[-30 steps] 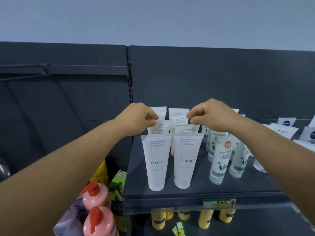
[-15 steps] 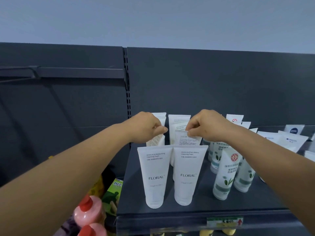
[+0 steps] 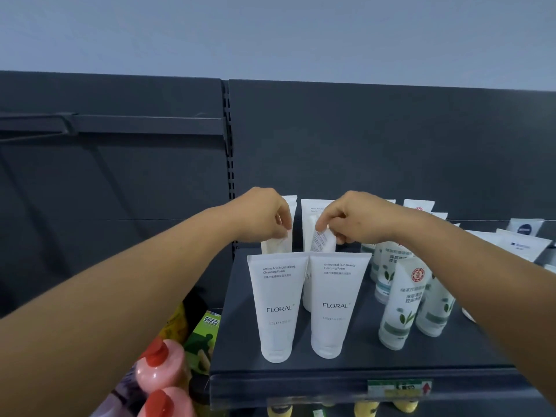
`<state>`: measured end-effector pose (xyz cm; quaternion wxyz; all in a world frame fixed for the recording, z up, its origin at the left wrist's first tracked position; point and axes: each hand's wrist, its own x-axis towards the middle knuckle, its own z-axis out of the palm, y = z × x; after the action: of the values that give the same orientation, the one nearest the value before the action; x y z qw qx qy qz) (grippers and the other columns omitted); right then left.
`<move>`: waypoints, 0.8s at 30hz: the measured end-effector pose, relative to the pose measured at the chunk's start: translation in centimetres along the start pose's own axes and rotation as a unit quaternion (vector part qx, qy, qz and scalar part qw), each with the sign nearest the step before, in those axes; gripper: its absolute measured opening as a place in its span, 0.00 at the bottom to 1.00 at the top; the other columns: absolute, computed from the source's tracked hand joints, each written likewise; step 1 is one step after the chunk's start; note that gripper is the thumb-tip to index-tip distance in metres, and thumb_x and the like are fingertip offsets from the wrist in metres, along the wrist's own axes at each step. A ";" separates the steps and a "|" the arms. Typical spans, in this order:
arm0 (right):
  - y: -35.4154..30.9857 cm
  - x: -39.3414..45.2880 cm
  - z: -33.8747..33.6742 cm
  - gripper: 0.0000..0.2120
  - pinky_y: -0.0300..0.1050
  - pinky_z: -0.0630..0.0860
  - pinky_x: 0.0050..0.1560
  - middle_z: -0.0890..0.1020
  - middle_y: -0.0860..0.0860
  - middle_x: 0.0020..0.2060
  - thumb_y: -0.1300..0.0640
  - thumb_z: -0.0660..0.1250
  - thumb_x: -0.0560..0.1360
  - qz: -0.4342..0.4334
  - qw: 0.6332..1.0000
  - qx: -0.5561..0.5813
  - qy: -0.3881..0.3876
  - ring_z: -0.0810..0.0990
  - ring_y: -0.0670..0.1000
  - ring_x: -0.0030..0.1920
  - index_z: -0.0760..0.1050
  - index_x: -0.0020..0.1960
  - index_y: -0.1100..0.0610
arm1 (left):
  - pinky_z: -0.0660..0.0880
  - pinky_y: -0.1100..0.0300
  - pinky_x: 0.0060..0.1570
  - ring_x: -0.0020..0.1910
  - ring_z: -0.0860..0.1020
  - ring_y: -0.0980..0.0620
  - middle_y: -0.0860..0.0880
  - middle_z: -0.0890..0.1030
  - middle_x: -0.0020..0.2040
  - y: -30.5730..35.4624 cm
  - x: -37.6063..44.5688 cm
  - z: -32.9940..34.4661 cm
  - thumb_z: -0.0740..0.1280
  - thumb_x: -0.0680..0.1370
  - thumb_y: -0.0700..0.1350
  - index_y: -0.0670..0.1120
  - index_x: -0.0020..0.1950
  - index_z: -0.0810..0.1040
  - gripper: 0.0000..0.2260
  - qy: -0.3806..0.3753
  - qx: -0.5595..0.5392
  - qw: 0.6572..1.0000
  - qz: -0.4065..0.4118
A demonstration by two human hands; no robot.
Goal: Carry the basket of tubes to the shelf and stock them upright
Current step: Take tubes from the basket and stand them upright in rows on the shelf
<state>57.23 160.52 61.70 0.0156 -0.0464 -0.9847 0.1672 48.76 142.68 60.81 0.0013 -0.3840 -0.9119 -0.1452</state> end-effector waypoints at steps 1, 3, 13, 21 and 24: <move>0.0 0.0 -0.1 0.14 0.34 0.68 0.33 0.80 0.42 0.32 0.61 0.60 0.78 -0.002 1.000 -0.009 -0.005 0.76 0.38 0.29 0.81 0.52 0.47 | 0.73 0.64 0.43 0.47 0.77 0.56 0.56 0.79 0.48 0.0 0.0 0.0 0.70 0.75 0.45 0.51 0.54 0.81 0.08 0.005 0.000 1.000 0.000; 0.2 0.0 -0.1 0.14 0.34 0.68 0.34 0.78 0.42 0.36 0.61 0.63 0.77 -0.025 0.998 -0.052 0.002 0.73 0.40 0.34 0.82 0.53 0.46 | 0.70 0.66 0.40 0.46 0.75 0.56 0.57 0.77 0.46 -0.1 -0.1 0.0 0.70 0.75 0.43 0.52 0.58 0.79 0.12 0.017 -0.004 1.000 -0.001; 0.9 1.5 0.7 0.03 0.39 0.71 0.46 0.76 0.40 0.36 0.54 0.71 0.74 -0.051 0.994 -0.032 0.087 0.73 0.43 0.43 0.84 0.46 0.50 | 0.76 0.60 0.55 0.52 0.79 0.55 0.53 0.82 0.53 -0.6 -0.4 0.0 0.70 0.75 0.43 0.49 0.55 0.82 0.09 0.031 -0.008 0.999 -0.016; 2.2 1.2 0.6 0.06 0.42 0.76 0.48 0.82 0.43 0.43 0.53 0.73 0.72 0.006 0.998 0.006 0.060 0.79 0.45 0.47 0.84 0.49 0.51 | 0.77 0.61 0.54 0.49 0.79 0.56 0.52 0.83 0.52 -0.9 -0.5 0.2 0.71 0.75 0.43 0.46 0.54 0.83 0.09 0.042 -0.007 0.999 -0.024; 2.3 1.1 0.5 0.05 0.38 0.74 0.39 0.83 0.44 0.42 0.54 0.73 0.73 0.006 0.998 0.013 0.066 0.78 0.44 0.42 0.84 0.48 0.53 | 0.77 0.60 0.54 0.50 0.79 0.55 0.52 0.83 0.52 -0.7 -0.4 0.1 0.71 0.75 0.44 0.46 0.54 0.83 0.09 0.041 -0.005 0.999 -0.025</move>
<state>56.28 162.61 60.52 0.0803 -0.0628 -0.9789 0.1770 48.56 141.91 60.46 0.0331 -0.3551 -0.9194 -0.1656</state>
